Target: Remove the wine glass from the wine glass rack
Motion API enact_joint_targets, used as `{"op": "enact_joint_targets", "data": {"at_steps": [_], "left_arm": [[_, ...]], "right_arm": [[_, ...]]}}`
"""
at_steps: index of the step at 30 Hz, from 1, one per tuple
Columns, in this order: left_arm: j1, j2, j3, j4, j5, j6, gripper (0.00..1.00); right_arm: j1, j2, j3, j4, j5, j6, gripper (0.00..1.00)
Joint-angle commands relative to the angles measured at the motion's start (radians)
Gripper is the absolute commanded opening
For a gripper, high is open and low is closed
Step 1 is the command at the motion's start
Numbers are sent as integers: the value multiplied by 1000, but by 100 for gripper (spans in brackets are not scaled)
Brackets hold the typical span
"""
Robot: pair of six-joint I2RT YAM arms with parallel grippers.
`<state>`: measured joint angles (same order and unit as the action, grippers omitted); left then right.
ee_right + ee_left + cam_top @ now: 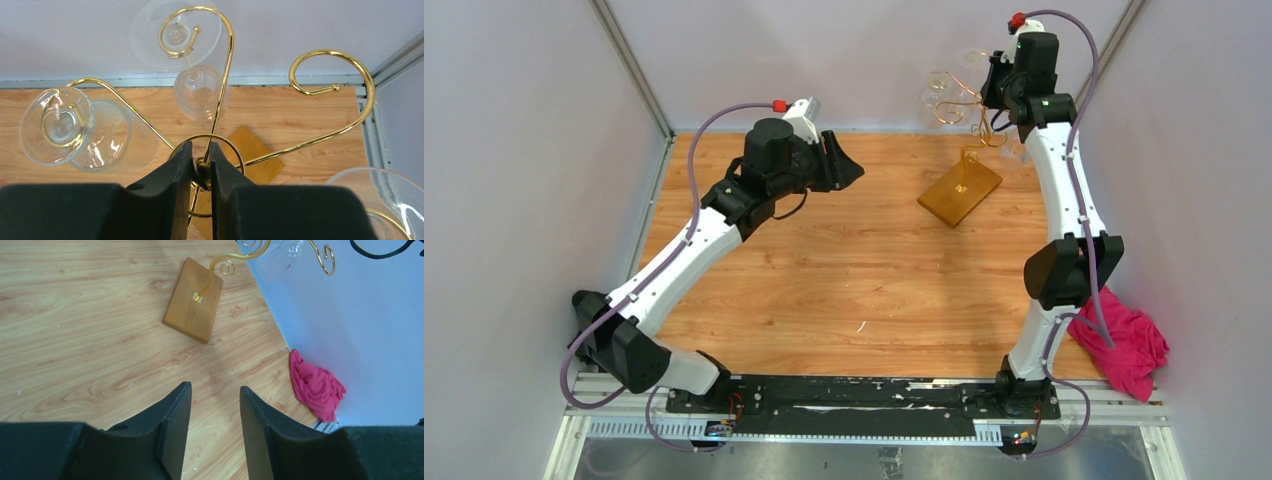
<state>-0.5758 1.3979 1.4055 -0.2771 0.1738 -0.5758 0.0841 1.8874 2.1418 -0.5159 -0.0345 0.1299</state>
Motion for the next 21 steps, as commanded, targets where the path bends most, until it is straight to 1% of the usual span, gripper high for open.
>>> {"op": "enact_joint_targets", "data": {"at_steps": [1,15,21], "left_arm": [[-7,-7,-10,23,-11,-3,45],[-6,3,0,21,-9,1,44],[-7,17,10,22,-4,2,43]], "right_arm": [[-10,-55,4,-21,-23,31,0],[-10,-63,56,-78,-88,59,0],[-10,-95,31,-91,-127,83,0]]}}
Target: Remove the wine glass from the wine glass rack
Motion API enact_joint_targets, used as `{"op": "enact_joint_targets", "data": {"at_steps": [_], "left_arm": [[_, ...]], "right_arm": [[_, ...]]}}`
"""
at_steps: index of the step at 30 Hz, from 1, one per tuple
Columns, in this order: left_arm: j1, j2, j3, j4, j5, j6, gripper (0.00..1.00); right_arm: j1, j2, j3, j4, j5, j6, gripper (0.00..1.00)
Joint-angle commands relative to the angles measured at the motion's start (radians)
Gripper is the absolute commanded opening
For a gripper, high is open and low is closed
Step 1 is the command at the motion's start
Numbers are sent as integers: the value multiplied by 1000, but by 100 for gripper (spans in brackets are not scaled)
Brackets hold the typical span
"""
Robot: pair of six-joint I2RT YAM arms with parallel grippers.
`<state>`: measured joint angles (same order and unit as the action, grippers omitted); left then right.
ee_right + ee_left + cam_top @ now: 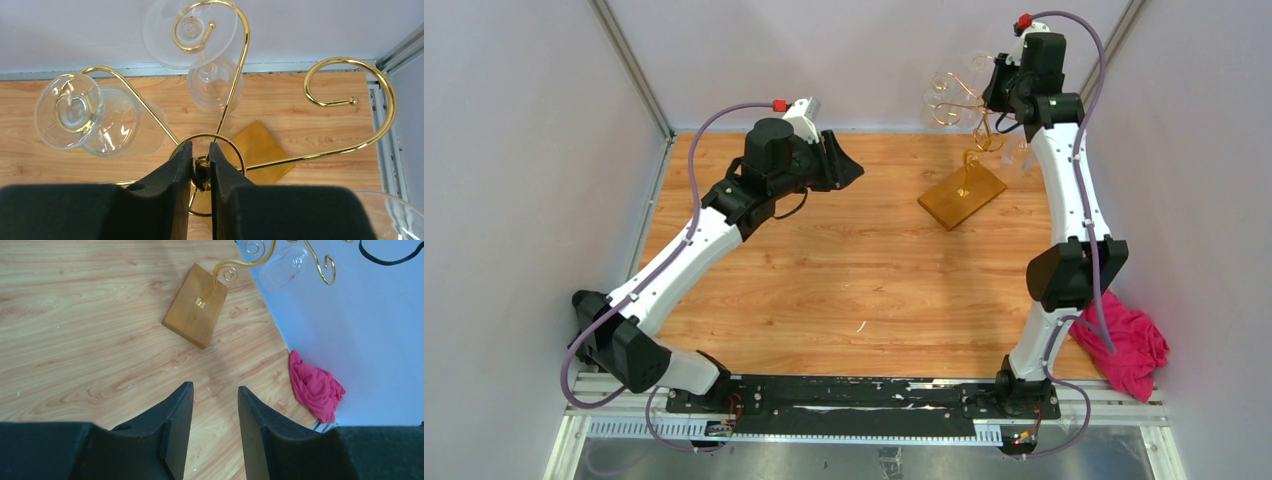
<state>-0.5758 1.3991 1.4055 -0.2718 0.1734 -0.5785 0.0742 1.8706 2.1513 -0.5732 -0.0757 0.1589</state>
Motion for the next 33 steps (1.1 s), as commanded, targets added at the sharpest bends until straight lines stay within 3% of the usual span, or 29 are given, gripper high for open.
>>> {"op": "enact_joint_targets", "data": {"at_steps": [1,33], "left_arm": [[-6,19,11,17,0,2,43],[-6,31,-10,44,29,-15,41]], "right_arm": [[0,-84,16,-36,-88,57,0],[9,-306,-244,-29,-161,82,0]]}}
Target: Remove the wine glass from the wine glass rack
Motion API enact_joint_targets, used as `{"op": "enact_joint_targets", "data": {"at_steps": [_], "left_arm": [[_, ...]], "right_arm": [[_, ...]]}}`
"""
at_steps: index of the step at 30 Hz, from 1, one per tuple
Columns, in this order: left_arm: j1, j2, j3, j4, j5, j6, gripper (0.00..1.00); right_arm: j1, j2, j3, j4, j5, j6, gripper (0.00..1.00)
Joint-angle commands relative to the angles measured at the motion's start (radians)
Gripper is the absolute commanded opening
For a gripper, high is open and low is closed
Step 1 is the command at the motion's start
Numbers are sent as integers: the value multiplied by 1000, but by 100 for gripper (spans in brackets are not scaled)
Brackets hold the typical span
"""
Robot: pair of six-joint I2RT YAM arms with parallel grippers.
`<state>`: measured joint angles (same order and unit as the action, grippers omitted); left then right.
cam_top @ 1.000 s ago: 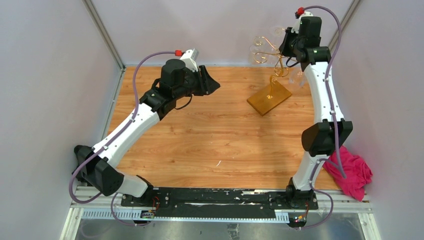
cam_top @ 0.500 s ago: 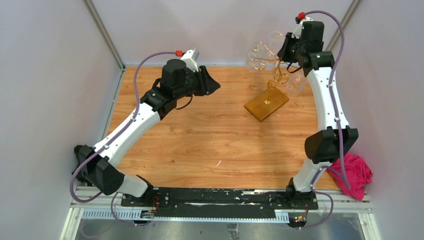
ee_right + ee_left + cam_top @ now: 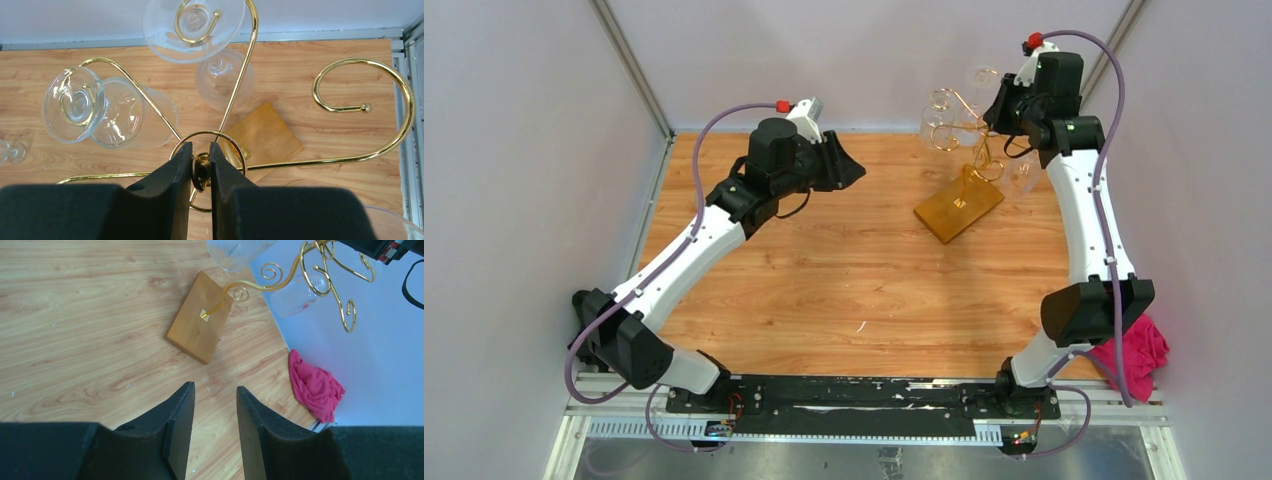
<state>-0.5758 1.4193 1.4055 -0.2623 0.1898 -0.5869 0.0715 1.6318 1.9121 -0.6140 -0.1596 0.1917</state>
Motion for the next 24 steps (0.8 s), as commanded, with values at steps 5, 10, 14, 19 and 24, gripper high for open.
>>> {"op": "enact_joint_targets", "data": {"at_steps": [5,10,14,19,24], "left_arm": [[-6,8,-19,38,12,-6,41],[-6,12,-18,40,11,-3,41],[-6,20,-15,43,13,-1,41],[-6,29,-15,44,15,0,41],[-6,33,-9,40,17,6,41]], "right_arm": [[12,-34,51,-10,-77,48,0],[15,0,114,-27,-85,54,0],[16,34,193,-45,-77,50,0],[18,79,263,-89,-87,46,0],[20,79,265,-87,-92,49,0]]}}
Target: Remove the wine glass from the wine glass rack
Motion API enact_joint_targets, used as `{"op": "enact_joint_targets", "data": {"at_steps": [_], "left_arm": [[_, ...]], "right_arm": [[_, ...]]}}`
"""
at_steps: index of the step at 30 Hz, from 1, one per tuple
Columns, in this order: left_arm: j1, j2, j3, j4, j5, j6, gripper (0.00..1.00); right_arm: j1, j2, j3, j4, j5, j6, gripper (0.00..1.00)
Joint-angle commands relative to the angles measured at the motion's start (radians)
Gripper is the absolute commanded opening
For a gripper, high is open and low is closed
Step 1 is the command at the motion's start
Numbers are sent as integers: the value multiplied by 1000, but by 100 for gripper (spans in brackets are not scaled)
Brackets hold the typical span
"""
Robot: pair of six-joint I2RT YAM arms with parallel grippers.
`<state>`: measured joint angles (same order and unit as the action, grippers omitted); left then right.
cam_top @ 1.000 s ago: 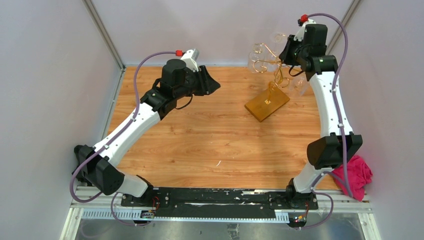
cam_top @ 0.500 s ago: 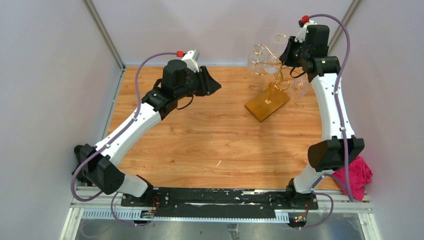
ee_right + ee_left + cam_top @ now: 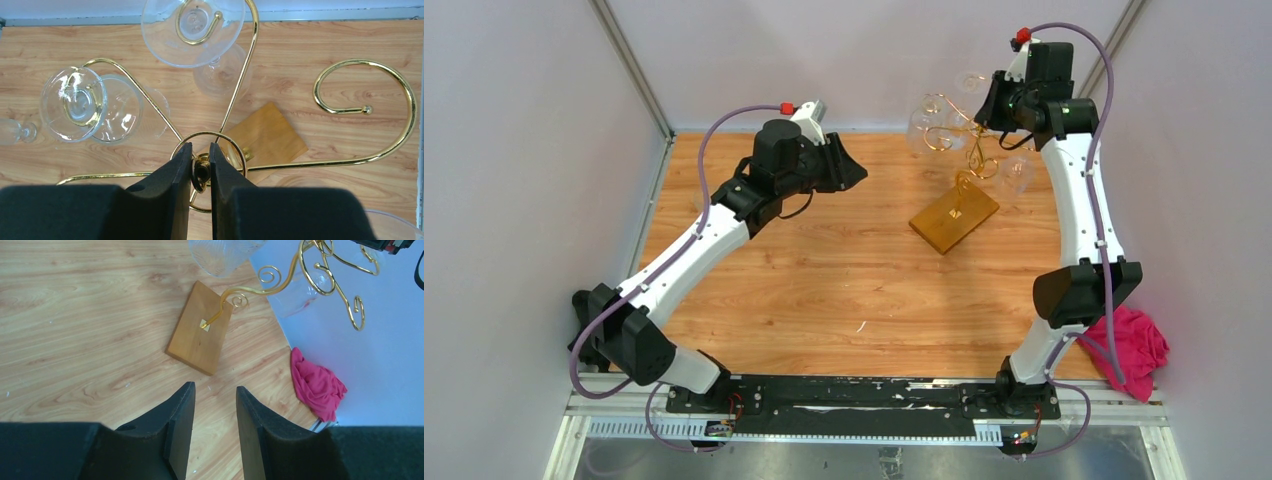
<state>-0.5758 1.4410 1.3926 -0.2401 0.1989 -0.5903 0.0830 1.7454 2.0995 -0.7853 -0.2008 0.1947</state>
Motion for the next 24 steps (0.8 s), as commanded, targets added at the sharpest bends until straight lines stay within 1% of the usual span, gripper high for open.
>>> {"op": "enact_joint_targets", "data": {"at_steps": [1,11,19,24], "left_arm": [[-7,11,4,17,7,9,41],[-6,11,-1,20,12,4,41],[-6,5,-6,22,11,4,40],[-6,8,-8,23,12,3,40]], "right_arm": [[9,-42,72,84,-52,46,0],[18,-121,18,90,-54,44,0],[21,-133,14,79,-64,44,0],[24,-118,69,48,-69,40,0]]}}
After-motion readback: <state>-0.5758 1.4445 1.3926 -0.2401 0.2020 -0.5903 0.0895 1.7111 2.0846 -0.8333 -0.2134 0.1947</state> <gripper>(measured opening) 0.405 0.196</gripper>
